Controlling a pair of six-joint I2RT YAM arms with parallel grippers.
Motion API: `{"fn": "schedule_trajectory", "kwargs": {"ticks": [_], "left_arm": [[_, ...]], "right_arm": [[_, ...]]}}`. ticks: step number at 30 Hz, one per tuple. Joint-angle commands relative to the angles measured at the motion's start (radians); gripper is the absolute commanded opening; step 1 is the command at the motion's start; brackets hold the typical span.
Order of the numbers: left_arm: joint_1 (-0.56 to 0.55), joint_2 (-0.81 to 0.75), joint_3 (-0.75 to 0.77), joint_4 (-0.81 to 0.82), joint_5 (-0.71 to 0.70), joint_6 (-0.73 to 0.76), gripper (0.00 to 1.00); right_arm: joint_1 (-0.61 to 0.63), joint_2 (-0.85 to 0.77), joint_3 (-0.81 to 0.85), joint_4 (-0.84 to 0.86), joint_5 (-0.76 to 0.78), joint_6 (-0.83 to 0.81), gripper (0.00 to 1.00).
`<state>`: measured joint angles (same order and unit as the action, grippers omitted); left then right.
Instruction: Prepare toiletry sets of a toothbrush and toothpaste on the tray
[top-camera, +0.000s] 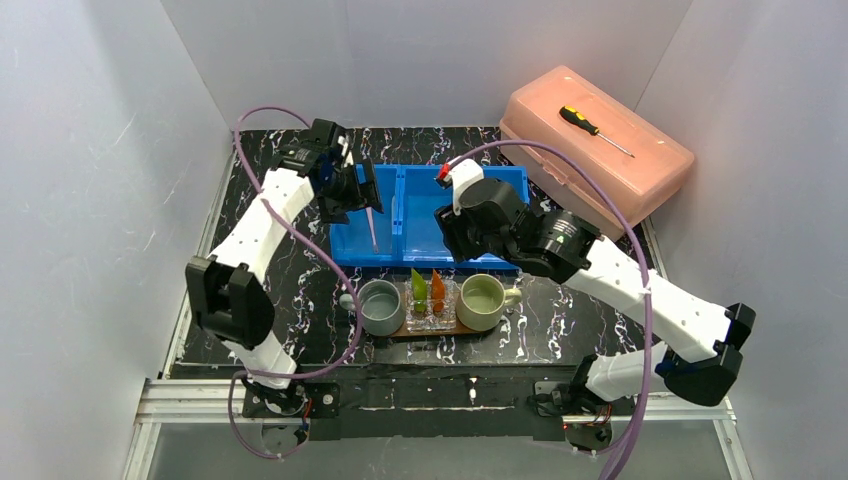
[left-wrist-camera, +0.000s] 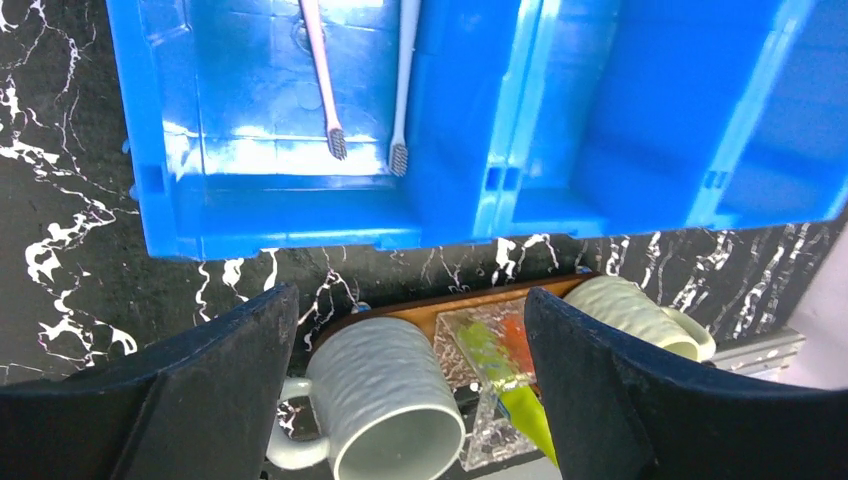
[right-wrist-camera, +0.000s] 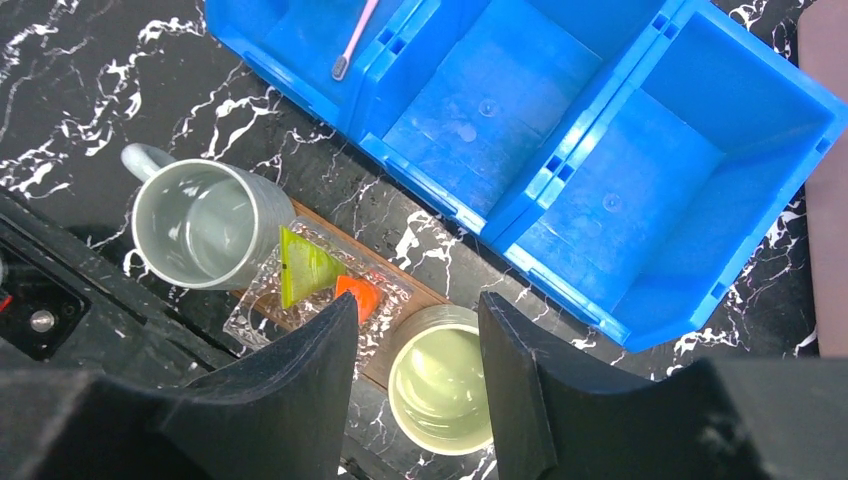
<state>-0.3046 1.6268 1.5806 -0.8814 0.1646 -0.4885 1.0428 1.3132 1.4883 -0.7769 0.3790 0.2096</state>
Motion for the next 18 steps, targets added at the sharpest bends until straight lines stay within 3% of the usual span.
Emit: {"fn": "schedule_trajectory", "kwargs": {"ticks": [1, 6, 18], "left_arm": [[-0.010, 0.065, 0.067, -0.061, -0.091, -0.028, 0.78], [-0.012, 0.165, 0.121, -0.067, -0.129, -0.040, 0.64], [-0.014, 0.350, 0.202, -0.073, -0.250, -0.049, 0.55]], "right_arm": [[0.002, -0.056, 0.000, 0.010, -0.009, 0.029, 0.55], [0.002, -0.083, -0.001, -0.014, -0.004, 0.037, 0.54], [0.002, -0.100, -0.012, -0.036, -0.024, 0.057, 0.54]]}}
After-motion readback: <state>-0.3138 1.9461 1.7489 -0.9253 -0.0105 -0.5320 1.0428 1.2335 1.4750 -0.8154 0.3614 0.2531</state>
